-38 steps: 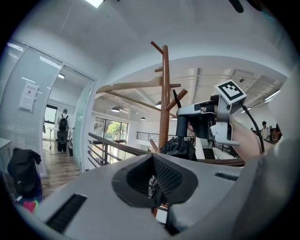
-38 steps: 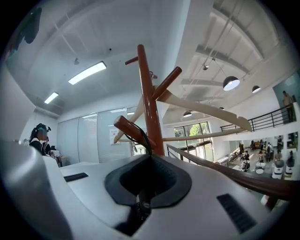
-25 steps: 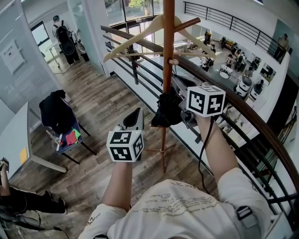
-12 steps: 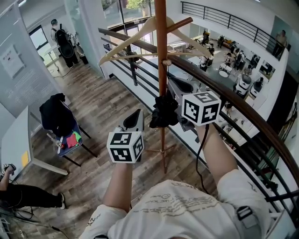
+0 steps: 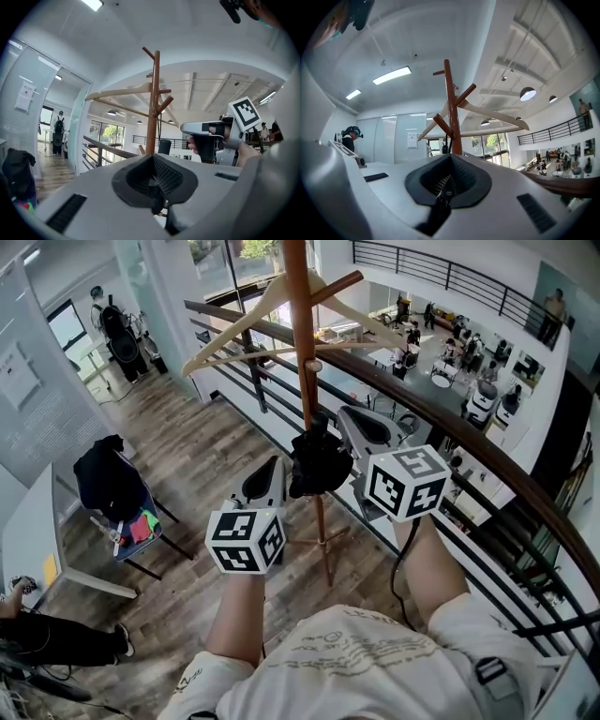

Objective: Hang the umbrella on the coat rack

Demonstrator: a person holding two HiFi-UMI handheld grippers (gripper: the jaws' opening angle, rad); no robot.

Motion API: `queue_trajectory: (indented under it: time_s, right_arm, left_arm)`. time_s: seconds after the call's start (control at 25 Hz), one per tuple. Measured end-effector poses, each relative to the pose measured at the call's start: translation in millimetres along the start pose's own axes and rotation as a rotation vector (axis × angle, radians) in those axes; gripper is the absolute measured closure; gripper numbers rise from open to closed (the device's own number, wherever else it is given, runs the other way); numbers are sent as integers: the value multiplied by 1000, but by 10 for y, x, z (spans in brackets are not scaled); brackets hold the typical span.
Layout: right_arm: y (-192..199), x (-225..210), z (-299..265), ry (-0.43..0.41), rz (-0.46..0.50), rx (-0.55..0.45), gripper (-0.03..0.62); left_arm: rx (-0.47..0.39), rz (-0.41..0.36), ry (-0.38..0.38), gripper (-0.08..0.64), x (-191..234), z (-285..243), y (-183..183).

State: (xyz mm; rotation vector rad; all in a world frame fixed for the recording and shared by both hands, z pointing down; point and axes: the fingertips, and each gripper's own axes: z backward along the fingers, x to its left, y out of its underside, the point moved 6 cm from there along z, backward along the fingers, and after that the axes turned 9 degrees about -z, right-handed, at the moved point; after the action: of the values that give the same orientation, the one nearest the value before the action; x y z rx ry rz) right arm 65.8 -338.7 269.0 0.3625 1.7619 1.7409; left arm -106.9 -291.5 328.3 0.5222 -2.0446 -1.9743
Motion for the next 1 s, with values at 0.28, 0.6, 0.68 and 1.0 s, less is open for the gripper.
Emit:
queue_trajectory:
  time_s: [0.28,0.6,0.68,1.0]
  right_arm:
    - [211,-5,363,54,47,-41,592]
    - [556,-233,473,114,-2,18,592]
    - [522,-229,453,110,-22,16,592]
    - [550,-284,484,124,-14,13,592]
  left_arm:
    - [11,-1,29,555,-160,-40,20]
    - [37,4,64,555,-308,-104,193]
    - [38,6,64,555,-277,-119,158]
    - [42,3,51,555,-320,-168,167]
